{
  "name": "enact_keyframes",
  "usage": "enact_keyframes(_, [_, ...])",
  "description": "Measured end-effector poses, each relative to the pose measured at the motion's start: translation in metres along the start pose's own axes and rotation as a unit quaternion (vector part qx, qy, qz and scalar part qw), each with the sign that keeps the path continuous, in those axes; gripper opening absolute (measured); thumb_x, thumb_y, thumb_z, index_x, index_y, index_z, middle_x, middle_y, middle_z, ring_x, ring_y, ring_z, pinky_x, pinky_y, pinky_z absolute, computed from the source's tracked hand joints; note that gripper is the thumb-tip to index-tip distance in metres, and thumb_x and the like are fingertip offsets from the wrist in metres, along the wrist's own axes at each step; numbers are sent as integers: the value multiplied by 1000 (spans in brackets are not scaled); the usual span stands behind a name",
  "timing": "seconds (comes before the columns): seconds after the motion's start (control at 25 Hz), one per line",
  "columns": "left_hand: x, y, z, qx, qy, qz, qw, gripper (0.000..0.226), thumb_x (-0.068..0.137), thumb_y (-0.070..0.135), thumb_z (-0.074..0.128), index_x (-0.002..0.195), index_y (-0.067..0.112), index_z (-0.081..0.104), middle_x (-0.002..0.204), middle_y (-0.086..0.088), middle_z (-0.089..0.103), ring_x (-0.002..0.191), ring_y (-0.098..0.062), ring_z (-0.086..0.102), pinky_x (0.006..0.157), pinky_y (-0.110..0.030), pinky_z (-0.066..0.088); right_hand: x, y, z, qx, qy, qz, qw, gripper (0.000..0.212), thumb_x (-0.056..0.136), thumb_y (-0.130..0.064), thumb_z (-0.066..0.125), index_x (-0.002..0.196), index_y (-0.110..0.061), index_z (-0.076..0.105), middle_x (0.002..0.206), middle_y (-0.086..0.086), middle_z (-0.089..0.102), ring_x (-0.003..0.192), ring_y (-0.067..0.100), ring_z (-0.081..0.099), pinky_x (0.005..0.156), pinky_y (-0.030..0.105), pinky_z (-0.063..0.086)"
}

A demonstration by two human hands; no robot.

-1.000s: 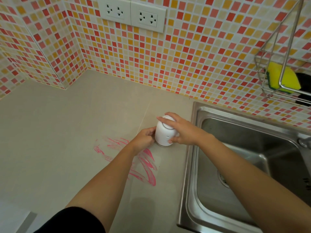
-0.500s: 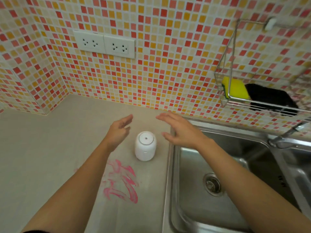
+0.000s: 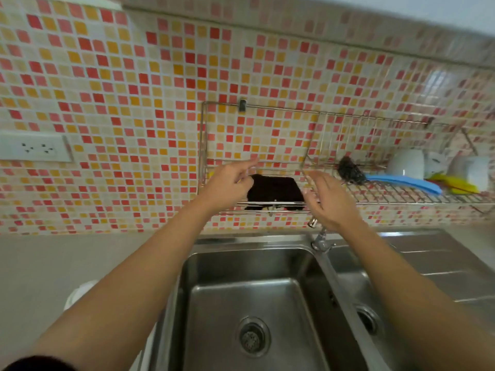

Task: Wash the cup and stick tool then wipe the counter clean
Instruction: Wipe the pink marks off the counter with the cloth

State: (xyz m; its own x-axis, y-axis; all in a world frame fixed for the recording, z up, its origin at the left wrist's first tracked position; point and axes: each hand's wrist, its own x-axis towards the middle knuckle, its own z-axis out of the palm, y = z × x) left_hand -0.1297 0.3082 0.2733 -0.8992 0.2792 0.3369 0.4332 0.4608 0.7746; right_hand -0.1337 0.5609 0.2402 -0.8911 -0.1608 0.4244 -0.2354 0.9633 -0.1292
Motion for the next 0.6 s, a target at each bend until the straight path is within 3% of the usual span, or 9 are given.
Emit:
enact_keyframes(0.08, [42, 1, 30, 84, -54, -9, 995, 44, 97, 18, 45, 140, 14, 42, 127, -9, 57, 101, -16, 53, 88, -15, 38, 0, 33, 2, -24, -48, 23, 998, 75, 89, -62, 15, 142, -12, 35, 148, 12, 38, 136, 26, 34, 111, 39, 27])
enact_keyframes(0.16, [75, -8, 55, 180, -136, -36, 974, 52, 96, 32, 47, 143, 14, 35, 149, -9, 37, 130, -24, 40, 106, -29, 31, 2, 49, 7, -37, -71, 7, 997, 92, 82, -74, 0, 144, -13, 32, 151, 9, 33, 140, 23, 28, 115, 39, 22])
enact_keyframes(0.28, [102, -25, 76, 299, -290, -70, 906, 81, 88, 57, 47, 150, 22, 7, 159, 0, 3, 145, -24, 6, 116, -43, 13, 4, 48, 14, -42, -66, -2, 997, 94, 79, -74, -4, 147, -16, 24, 156, 7, 22, 144, 22, 18, 118, 39, 16])
enact_keyframes(0.4, [110, -38, 92, 422, -362, -58, 829, 89, 86, 63, 43, 148, 29, -12, 157, -2, -18, 144, -27, -14, 113, -60, 4, 4, 49, 19, -40, -60, 7, 997, 87, 80, -69, 0, 149, -17, 16, 158, 7, 10, 146, 21, 8, 117, 36, 8])
enact_keyframes(0.6, [109, -39, 82, 389, -399, -48, 829, 74, 91, 62, 28, 145, 36, -15, 155, 3, -22, 143, -21, -20, 114, -53, 0, 3, 48, 21, -46, -69, 25, 996, 86, 83, -67, 5, 149, -12, 4, 158, 10, 0, 146, 23, 1, 119, 36, 5])
